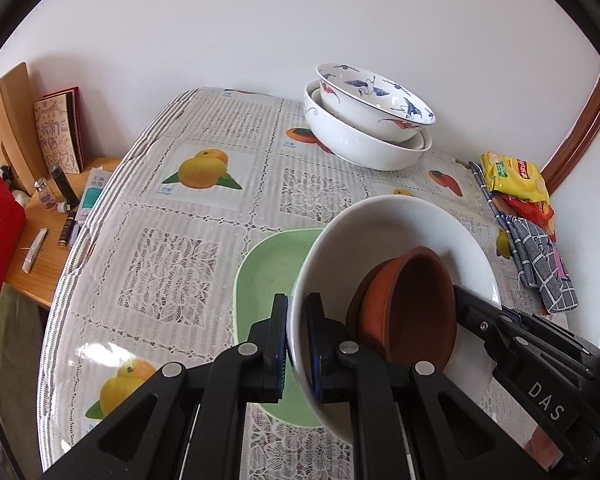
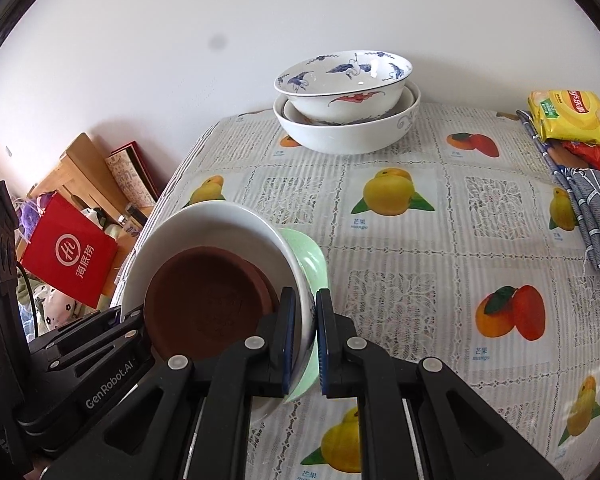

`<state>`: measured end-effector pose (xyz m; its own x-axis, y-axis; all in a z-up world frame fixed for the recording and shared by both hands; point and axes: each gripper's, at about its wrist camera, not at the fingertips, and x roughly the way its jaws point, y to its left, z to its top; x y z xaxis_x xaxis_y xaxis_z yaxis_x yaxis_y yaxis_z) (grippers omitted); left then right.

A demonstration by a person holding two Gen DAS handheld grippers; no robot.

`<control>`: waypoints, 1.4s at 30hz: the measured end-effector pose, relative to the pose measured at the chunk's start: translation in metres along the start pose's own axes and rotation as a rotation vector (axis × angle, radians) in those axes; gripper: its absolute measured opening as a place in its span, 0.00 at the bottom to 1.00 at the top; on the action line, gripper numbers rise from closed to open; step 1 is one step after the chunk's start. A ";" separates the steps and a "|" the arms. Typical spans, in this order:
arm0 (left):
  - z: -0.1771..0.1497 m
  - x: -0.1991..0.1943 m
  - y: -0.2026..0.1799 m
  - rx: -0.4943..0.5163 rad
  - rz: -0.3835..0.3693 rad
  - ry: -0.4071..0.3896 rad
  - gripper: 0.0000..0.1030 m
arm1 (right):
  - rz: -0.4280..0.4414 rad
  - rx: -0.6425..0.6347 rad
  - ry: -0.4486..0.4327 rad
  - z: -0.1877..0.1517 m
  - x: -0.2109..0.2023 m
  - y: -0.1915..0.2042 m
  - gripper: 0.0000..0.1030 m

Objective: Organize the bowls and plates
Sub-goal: 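Lift the white bowl with both grippers and carry it over the light-green plate, then lower the white bowl onto the light-green plate and open both grippers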

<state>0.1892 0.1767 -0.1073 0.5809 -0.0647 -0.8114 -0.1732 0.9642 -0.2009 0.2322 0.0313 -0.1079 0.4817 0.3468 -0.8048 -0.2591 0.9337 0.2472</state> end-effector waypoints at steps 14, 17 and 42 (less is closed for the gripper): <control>-0.004 0.022 0.016 -0.029 0.015 0.037 0.09 | 0.002 -0.007 0.055 -0.001 0.030 0.004 0.10; -0.003 0.028 0.018 -0.037 0.015 0.046 0.09 | -0.002 -0.009 0.067 -0.001 0.036 0.003 0.10; -0.001 0.036 0.020 -0.037 0.037 0.048 0.11 | -0.072 -0.097 0.058 0.003 0.045 0.010 0.18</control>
<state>0.2058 0.1939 -0.1407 0.5348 -0.0428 -0.8439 -0.2233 0.9561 -0.1899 0.2535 0.0565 -0.1404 0.4539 0.2709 -0.8489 -0.3069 0.9419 0.1365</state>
